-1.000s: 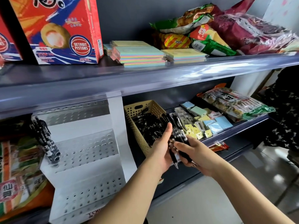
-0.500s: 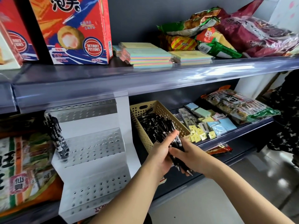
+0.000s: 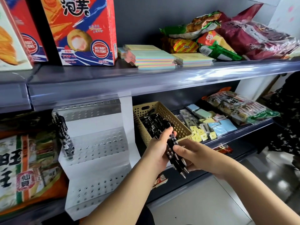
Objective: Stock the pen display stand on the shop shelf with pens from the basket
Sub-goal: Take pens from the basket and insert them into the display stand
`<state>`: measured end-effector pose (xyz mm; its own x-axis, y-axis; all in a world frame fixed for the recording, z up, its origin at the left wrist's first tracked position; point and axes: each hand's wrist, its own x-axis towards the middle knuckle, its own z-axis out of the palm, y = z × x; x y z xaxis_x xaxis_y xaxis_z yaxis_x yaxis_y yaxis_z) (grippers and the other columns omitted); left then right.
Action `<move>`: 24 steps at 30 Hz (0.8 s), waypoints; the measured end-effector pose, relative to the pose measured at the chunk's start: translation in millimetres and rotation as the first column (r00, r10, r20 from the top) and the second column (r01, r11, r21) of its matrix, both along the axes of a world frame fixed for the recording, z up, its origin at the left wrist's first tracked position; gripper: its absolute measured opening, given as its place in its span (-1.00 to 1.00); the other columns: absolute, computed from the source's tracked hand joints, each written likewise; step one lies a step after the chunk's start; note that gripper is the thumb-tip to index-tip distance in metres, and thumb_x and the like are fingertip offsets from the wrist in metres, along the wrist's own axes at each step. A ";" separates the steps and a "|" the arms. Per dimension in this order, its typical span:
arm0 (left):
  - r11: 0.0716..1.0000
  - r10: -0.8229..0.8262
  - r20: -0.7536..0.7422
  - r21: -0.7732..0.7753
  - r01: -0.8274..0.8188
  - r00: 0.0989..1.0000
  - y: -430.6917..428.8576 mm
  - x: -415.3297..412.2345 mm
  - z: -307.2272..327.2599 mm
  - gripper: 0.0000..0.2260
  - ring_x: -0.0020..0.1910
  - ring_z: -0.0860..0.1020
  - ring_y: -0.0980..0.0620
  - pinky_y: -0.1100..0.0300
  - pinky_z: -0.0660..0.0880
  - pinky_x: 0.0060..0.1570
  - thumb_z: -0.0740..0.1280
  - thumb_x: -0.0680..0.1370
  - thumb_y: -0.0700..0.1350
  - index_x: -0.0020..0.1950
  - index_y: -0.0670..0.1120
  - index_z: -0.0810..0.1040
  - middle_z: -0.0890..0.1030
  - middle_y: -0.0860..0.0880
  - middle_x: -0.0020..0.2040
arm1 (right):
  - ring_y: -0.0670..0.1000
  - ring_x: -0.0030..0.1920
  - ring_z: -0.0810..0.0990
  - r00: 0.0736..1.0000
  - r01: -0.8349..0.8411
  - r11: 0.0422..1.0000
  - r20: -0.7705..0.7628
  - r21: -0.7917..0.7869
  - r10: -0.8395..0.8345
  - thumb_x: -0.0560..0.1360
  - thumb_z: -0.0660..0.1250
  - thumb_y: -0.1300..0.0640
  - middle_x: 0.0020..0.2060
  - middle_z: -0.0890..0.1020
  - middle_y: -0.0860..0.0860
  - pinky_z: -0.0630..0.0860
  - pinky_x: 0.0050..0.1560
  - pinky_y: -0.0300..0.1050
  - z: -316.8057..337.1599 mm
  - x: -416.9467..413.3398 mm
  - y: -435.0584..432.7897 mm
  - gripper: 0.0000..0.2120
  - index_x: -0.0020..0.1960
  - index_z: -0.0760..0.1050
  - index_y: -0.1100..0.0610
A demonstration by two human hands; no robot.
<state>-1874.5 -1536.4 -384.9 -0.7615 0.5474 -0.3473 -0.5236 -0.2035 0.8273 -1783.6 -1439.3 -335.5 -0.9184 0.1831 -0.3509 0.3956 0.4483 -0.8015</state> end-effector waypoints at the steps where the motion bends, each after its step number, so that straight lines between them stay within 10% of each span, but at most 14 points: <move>1: 1.000 -0.006 0.008 0.023 0.006 1.000 -3.8 0.3 2.7 -0.77 -0.21 0.65 -0.02 0.17 0.54 -0.20 0.40 0.47 0.08 -0.17 -0.08 0.66 0.69 -0.07 -0.20 | -0.01 -0.01 0.62 1.000 0.009 1.000 -0.010 0.010 -0.009 0.34 0.19 -0.29 0.02 0.57 0.00 0.61 0.00 -0.10 0.9 -0.2 1.0 -0.43 0.21 0.38 0.04; 4: 0.999 -0.016 -0.026 0.043 0.017 1.000 -17.1 2.5 9.0 -0.74 -0.05 0.66 -0.06 0.12 0.54 -0.06 0.40 0.47 0.05 -0.02 -0.13 0.65 0.69 -0.11 -0.05 | 0.01 0.01 0.59 0.987 0.067 0.994 -0.150 0.087 -0.053 0.32 0.13 -0.32 -0.01 0.60 0.02 0.55 0.11 0.01 4.3 -5.6 1.0 -0.43 0.15 0.44 0.04; 12: 0.999 -0.054 -0.220 -0.012 0.053 0.974 -61.8 15.3 14.6 -0.79 -0.07 0.61 0.05 0.16 0.53 -0.02 0.34 0.53 -0.09 0.13 -0.10 0.59 0.66 -0.07 -0.05 | -0.05 -0.38 0.45 0.958 0.113 0.976 -0.239 -0.186 -0.156 0.49 0.35 0.08 -0.41 0.54 0.02 0.27 -0.37 -0.21 12.8 -40.6 -36.0 -0.85 -0.20 0.55 0.15; 24: 0.933 0.260 -0.312 -0.161 -0.321 0.914 -187.4 -8.1 16.3 -0.75 -0.11 0.56 0.08 0.17 0.48 -0.18 0.37 0.50 -0.01 -0.33 -0.09 0.57 0.64 0.05 -0.23 | -0.08 -0.45 0.35 0.880 0.159 0.696 -0.219 -0.701 -0.421 0.62 0.14 0.16 -0.35 0.60 0.08 0.30 -0.52 -0.33 18.8 -99.3 -117.2 -0.87 0.05 0.43 0.19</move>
<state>-1882.6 -1723.8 -368.6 -0.9581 0.2265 -0.1755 -0.2066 -0.1215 0.9708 -1882.9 -1556.4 -316.7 -0.9362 0.3100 -0.1654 0.0607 -0.3210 -0.9451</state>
